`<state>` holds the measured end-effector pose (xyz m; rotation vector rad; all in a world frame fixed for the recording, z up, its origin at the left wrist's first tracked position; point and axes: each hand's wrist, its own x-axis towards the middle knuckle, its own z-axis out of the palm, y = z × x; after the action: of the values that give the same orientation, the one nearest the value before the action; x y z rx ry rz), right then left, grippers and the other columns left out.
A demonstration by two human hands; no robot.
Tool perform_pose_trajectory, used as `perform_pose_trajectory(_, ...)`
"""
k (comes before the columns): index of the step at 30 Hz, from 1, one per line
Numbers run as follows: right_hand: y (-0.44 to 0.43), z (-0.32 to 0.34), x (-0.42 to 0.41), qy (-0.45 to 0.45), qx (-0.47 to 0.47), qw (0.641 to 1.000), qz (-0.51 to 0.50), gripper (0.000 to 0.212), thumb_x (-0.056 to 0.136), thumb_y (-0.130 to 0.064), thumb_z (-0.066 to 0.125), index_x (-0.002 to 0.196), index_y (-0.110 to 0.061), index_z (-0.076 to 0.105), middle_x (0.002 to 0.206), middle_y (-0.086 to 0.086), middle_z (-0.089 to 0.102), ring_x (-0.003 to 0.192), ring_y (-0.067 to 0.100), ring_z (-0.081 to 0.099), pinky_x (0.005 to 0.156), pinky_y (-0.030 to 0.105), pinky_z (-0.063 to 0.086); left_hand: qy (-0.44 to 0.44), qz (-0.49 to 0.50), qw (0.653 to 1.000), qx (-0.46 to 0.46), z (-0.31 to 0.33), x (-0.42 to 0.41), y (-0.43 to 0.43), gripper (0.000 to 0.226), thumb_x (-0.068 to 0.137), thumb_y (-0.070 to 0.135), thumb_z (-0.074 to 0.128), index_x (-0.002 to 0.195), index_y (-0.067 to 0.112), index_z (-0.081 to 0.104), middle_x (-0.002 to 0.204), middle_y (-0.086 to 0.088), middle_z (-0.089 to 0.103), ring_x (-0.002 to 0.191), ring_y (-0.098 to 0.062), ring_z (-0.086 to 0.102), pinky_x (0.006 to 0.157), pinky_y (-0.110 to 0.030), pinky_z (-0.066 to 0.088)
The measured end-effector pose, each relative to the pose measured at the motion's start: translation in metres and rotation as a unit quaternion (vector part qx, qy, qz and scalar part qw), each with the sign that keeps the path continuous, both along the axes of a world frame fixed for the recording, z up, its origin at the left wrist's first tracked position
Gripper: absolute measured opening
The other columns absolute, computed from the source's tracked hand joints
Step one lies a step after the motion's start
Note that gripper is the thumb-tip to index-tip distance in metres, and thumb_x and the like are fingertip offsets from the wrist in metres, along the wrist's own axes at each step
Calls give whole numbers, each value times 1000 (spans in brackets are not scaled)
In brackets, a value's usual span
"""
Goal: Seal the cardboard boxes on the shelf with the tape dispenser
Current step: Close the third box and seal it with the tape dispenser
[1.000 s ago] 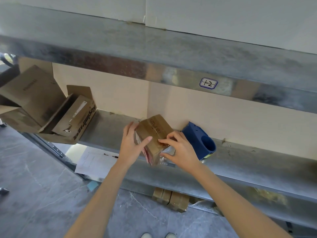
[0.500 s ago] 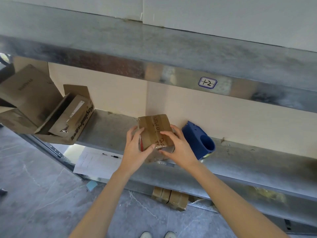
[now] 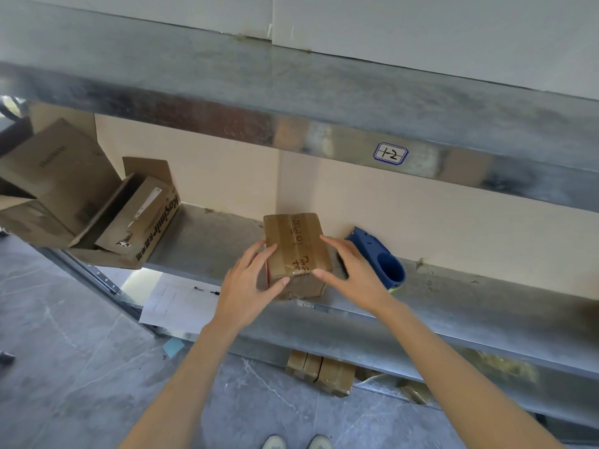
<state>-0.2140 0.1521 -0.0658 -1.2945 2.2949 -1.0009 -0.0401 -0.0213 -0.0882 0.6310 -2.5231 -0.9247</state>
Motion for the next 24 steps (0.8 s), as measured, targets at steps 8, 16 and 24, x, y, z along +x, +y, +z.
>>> perform_pose_trajectory(8,45,-18,-49,150,206,959,-125,57,102,-41,47,154,-30,25,132,11,50,118,29,48,87,39,48,-26,40,998,-44,17,3,-7,68,92,61,53,150,28,41,160,11,30,144,-16,33,115,-50,30)
perform_pose_trajectory(16,45,-36,-67,37,198,976,-77,63,100,-27,54,151,-37,20,71,12,54,55,19,47,55,33,43,-38,51,996,-67,24,2,-4,66,91,52,60,149,28,41,162,11,25,146,-15,27,115,-44,27)
perform_pose_trajectory(24,41,-35,-81,-32,223,974,-14,83,98,-23,59,152,-47,2,73,26,54,54,20,44,55,37,44,-43,62,995,-64,17,6,-3,59,91,48,63,143,24,49,158,8,33,143,-17,34,115,-46,34)
